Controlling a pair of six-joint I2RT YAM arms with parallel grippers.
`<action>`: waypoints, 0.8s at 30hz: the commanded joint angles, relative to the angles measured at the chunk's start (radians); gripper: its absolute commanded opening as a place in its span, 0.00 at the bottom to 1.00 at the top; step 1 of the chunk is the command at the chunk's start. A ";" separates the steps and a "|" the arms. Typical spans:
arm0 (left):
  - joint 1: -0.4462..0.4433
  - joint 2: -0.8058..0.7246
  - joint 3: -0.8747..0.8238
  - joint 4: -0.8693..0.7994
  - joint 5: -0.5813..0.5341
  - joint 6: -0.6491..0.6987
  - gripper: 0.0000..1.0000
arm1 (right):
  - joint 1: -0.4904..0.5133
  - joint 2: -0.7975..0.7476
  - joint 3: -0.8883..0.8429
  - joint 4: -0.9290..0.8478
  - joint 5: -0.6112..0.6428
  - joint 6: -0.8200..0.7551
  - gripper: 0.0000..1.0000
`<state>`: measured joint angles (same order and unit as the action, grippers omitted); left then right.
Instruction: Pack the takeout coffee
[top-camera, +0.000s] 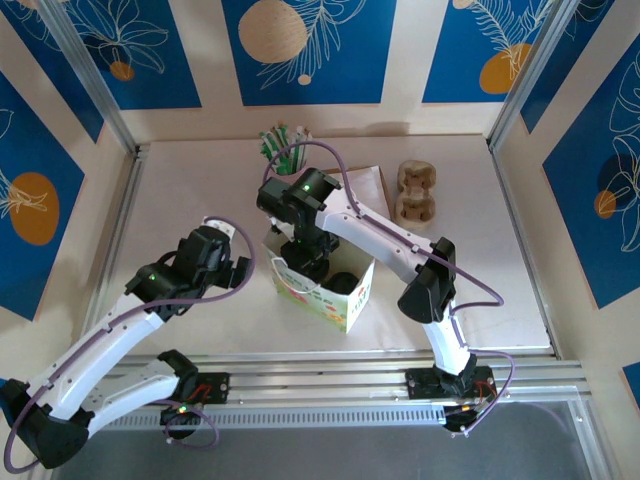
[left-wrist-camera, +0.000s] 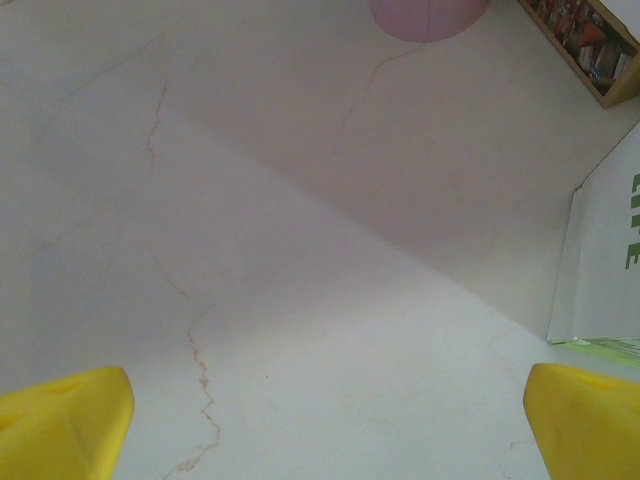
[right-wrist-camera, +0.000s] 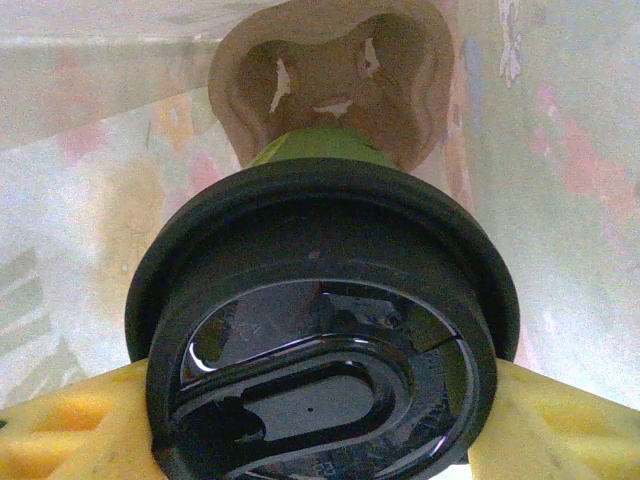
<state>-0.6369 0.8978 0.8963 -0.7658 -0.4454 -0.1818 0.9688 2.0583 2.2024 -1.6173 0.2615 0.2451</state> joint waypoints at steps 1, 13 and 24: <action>0.012 -0.013 -0.010 0.003 0.011 0.006 1.00 | 0.007 0.008 -0.015 -0.156 -0.003 0.002 0.65; 0.011 -0.016 -0.011 -0.001 0.009 0.002 1.00 | 0.008 0.017 -0.017 -0.155 0.003 0.003 0.65; 0.012 -0.014 -0.011 -0.001 0.011 0.004 1.00 | 0.009 0.028 -0.017 -0.154 0.003 0.006 0.65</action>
<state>-0.6369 0.8974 0.8944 -0.7662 -0.4454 -0.1822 0.9688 2.0678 2.1960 -1.6161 0.2619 0.2451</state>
